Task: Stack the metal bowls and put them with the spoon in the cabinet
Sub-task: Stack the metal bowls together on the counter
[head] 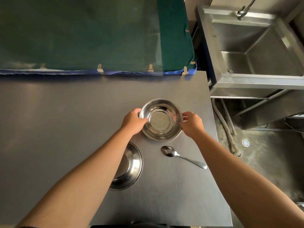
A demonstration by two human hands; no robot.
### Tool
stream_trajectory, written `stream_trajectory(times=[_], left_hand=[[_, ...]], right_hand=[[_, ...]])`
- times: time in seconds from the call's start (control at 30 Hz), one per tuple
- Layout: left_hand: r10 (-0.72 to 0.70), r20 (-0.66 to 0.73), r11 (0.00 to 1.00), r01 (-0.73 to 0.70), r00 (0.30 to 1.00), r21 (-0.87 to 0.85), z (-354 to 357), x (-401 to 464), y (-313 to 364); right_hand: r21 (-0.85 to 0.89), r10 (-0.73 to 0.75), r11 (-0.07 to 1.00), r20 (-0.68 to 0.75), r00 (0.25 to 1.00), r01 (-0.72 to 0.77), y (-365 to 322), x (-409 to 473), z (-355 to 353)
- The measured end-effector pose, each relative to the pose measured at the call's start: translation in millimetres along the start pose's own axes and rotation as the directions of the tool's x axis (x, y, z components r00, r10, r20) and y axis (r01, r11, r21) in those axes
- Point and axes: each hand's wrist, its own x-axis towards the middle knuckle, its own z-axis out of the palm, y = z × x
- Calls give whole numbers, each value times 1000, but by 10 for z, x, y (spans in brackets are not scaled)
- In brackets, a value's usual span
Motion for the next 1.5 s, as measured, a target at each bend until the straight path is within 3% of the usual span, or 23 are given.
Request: stream_trajectory(times=[0.6, 0.97, 1.07, 1.3, 1.5], left_hand=[[-31, 48, 998, 33, 998, -52, -282, -327, -610], [-132, 83, 989, 127, 988, 70, -756, -644, -1228], [-184, 116, 981, 176, 976, 76, -822, -703, -1401], [-294, 121, 951, 303, 948, -57, -883, -735, -1647], [-377, 178, 870, 413, 909, -267, -888, -808, -1755]], right_hand=[[80, -24, 997, 53, 998, 20, 89, -593, 391], [238, 240, 941, 36, 970, -241, 293, -1290, 768], [276, 289, 908, 132, 948, -315, 262, -1472, 1001], [347, 310, 838, 333, 890, -422, -12, -1669, 1350], [379, 358, 793, 342, 869, -477, -166, -1677, 1565]])
